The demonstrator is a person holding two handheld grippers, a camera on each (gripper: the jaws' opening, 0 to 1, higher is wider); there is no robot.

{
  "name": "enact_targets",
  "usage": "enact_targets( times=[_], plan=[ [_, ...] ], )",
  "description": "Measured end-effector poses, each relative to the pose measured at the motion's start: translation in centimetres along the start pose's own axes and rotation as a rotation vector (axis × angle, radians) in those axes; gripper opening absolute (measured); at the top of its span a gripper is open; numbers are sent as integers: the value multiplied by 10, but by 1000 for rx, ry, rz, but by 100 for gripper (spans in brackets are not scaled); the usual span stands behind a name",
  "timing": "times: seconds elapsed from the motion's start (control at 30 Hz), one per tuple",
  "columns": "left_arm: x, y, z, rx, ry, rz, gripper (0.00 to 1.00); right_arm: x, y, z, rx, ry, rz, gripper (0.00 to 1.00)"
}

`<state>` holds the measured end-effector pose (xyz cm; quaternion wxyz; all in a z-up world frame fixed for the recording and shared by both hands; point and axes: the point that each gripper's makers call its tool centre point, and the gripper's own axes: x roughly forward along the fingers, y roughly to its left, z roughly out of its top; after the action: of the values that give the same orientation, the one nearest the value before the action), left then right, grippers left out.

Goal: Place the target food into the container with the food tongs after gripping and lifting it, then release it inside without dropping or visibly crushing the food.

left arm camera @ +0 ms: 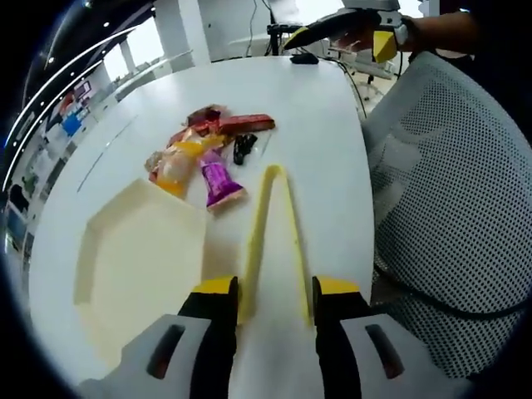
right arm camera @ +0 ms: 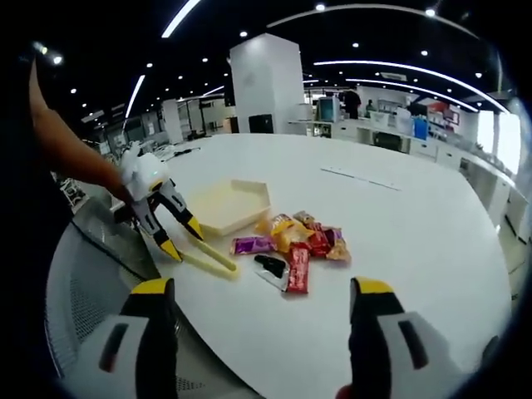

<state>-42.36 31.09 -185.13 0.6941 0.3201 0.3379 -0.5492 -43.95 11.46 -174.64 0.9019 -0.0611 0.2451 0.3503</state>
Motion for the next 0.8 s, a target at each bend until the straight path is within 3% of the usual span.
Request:
enact_targets(
  times=[0.2, 0.43, 0.5, 0.53, 0.6, 0.63, 0.67, 0.8],
  plan=[
    [-2, -2, -3, 3, -60, 10, 34, 1, 3, -1, 7, -1, 3, 85],
    [-1, -3, 3, 40, -103, 38, 18, 3, 10, -4, 12, 6, 15, 85],
    [0, 1, 2, 33, -102, 50, 12, 4, 11, -5, 13, 10, 17, 85],
    [0, 3, 0, -36, -90, 55, 8, 4, 11, -6, 13, 11, 17, 85],
    [0, 12, 0, 14, -49, 79, 3, 3, 12, -6, 12, 13, 19, 85],
    [2, 7, 2, 1, -49, 45, 2, 4, 11, -6, 11, 15, 19, 85],
    [1, 8, 2, 17, -41, 51, 2, 4, 11, -5, 9, 15, 19, 85],
    [-1, 8, 0, 1, -63, 54, 1, 3, 8, -2, 5, 9, 12, 85]
  ],
)
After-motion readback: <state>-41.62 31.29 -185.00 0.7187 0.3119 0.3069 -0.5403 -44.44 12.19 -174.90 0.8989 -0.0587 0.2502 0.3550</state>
